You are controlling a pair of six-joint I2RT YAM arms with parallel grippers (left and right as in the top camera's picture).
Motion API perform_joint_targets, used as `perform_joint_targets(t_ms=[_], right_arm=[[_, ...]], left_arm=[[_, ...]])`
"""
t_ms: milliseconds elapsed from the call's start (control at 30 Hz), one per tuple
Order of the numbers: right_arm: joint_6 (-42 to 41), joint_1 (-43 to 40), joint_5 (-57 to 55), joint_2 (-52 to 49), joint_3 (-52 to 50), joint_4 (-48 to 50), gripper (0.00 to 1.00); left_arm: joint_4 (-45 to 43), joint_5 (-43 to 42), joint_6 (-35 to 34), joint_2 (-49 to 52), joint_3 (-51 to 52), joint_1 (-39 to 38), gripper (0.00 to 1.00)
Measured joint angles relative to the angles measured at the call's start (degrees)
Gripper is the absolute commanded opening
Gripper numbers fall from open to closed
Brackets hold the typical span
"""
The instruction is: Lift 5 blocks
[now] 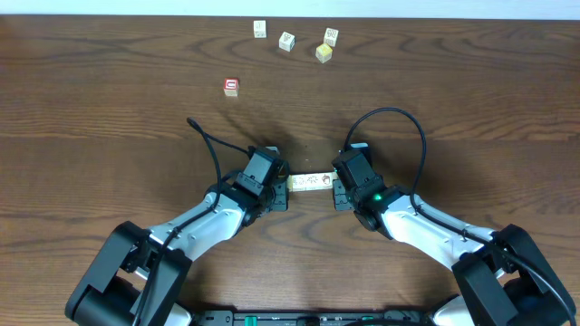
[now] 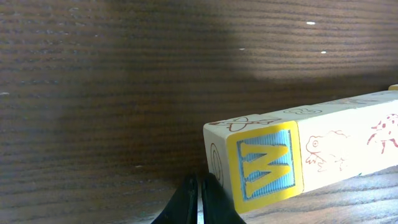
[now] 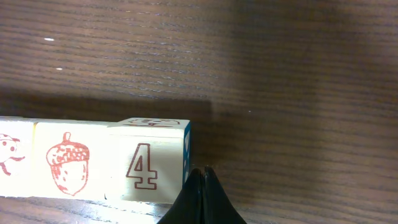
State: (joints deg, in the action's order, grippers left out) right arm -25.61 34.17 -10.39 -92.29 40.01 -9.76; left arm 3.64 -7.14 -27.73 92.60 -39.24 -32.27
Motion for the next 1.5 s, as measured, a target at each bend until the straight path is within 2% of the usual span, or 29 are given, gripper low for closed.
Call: perform_joint_targets(t_ms=[700,867,1500], right_arm=[[0.28,1.7,-0.33,-0.02,0.68,-3.91,0.01],[0.31,2.6,-0.09,-0.02,0.94,-4.96,0.01],[-3.85,2.6,-0.46,0.33,1.31,-10.14,0.01]], left_arm=[[0.87,-2.1,1.03,0.22,-0.66,-0.26,0.17],[0.87,-4.17,1.18,0.46,-0.87,-1.01,0.13],[3.87,-4.96,1.2,0.52,-1.53,-1.01,0.1]])
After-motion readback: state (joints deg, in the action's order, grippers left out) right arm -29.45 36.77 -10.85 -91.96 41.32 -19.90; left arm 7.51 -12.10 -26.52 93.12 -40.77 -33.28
